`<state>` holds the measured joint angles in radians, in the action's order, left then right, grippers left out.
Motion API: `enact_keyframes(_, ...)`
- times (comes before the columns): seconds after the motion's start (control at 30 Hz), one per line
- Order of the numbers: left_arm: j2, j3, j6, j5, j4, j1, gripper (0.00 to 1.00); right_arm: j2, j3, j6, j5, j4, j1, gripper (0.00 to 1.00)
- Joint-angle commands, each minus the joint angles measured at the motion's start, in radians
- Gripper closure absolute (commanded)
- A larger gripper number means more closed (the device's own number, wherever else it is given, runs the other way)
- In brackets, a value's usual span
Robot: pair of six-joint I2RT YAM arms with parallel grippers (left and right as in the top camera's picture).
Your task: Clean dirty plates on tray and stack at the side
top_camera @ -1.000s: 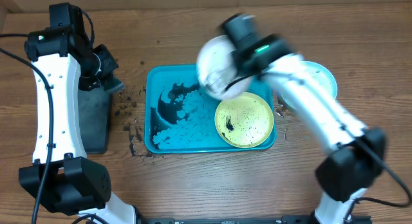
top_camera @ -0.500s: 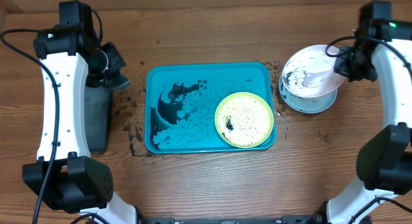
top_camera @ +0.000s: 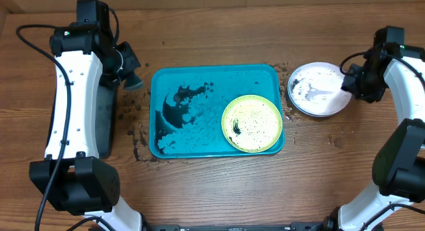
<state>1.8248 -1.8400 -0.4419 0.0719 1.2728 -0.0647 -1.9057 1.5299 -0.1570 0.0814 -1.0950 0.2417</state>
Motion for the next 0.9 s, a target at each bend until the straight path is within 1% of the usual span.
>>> enact_keyframes(0.0, 0.013, -0.001, -0.007, 0.007, -0.006, 0.012, 0.96, 0.017, -0.003, 0.121, 0.269, -0.006, -0.013, 0.51)
enact_keyframes(0.1, 0.013, -0.001, -0.006, 0.006, -0.010, 0.019, 0.96, 0.017, -0.003, 0.223, 0.485, -0.022, -0.051, 0.51)
enact_keyframes(0.13, 0.013, -0.001, -0.006, 0.006, -0.013, 0.020, 0.96, 0.017, -0.003, 0.243, 0.516, -0.029, -0.071, 0.50)
enact_keyframes(0.2, 0.013, -0.001, -0.007, 0.006, -0.013, 0.021, 0.96, 0.017, -0.003, 0.267, 0.512, -0.041, -0.127, 0.51)
enact_keyframes(0.3, 0.013, -0.001, -0.007, 0.007, -0.013, 0.021, 0.96, 0.016, -0.003, 0.270, 0.414, -0.032, -0.215, 0.50)
enact_keyframes(0.47, 0.013, -0.001, -0.007, 0.007, -0.017, 0.021, 0.95, 0.008, -0.006, 0.270, 0.097, 0.020, -0.388, 0.51)
enact_keyframes(0.53, 0.013, -0.001, -0.007, 0.007, -0.016, 0.021, 0.96, -0.005, -0.006, 0.270, 0.030, 0.035, -0.437, 0.51)
enact_keyframes(0.7, 0.013, -0.001, -0.006, 0.007, -0.013, 0.021, 0.96, -0.062, -0.006, 0.270, 0.005, 0.047, -0.507, 0.51)
enact_keyframes(0.87, 0.013, -0.001, -0.006, 0.007, -0.014, 0.021, 0.96, -0.127, -0.006, 0.272, -0.003, 0.072, -0.517, 0.53)
